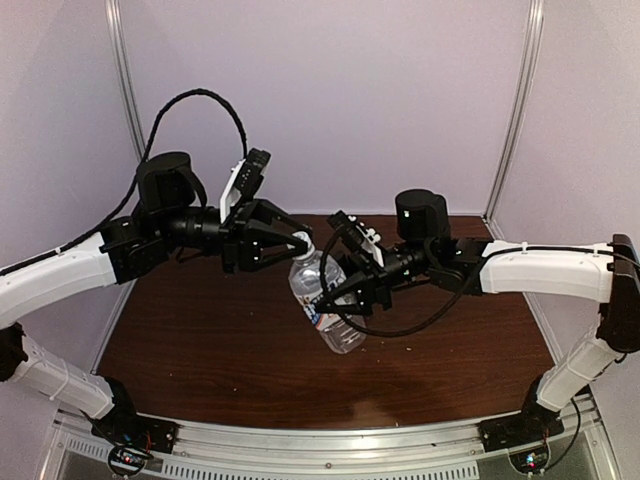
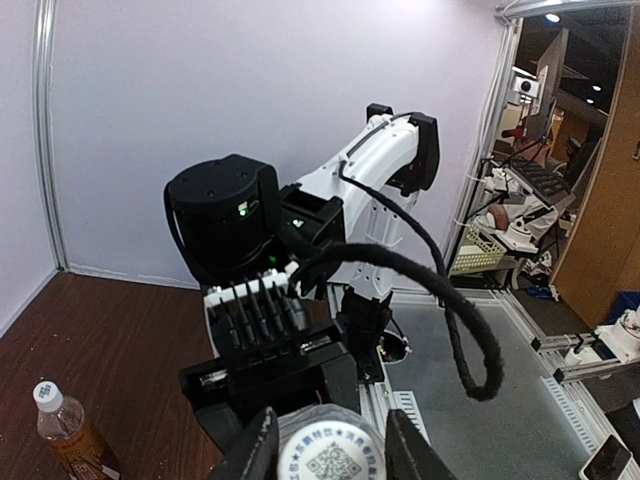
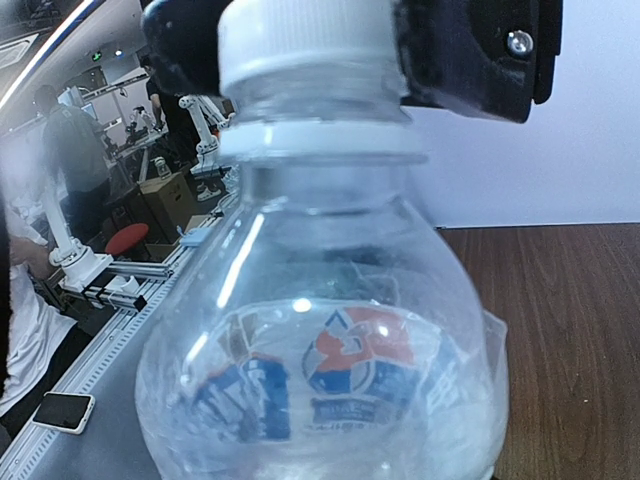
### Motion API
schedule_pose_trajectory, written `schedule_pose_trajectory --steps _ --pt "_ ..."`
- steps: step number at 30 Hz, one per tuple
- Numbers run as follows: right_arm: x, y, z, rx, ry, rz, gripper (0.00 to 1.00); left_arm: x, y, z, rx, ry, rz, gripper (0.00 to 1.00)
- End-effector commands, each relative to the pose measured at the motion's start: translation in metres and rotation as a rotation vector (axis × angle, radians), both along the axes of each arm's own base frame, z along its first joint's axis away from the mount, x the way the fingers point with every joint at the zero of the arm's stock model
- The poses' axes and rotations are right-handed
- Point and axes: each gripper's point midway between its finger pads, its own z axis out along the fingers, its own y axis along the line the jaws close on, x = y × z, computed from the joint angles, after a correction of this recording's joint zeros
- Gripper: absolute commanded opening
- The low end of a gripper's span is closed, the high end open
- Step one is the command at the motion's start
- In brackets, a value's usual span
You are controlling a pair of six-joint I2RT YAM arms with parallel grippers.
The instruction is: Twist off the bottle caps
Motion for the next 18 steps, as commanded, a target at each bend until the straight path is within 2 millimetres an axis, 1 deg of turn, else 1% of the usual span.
schedule_pose_trajectory --steps 1,6,11,15,18 --pt "0.003 0.003 0.011 0.028 -0.016 0.005 0.45 -0.001 0.007 0.016 -0.052 -0.037 0.007 0.33" --pt "0.007 0.004 0.009 0.02 -0.018 -0.018 0.45 0.0 0.008 0.017 -0.054 -0.028 0.023 0.23" --pt "0.018 0.006 0.008 -0.005 -0.036 -0.089 0.45 0.01 0.011 0.019 -0.049 -0.005 0.099 0.21" --pt "0.032 0.007 0.003 -0.036 -0.07 -0.169 0.45 0.02 0.02 0.033 -0.078 0.022 0.199 0.2" --pt "0.041 0.007 -0.001 -0.058 -0.078 -0.221 0.45 0.034 0.028 0.042 -0.094 0.054 0.312 0.21"
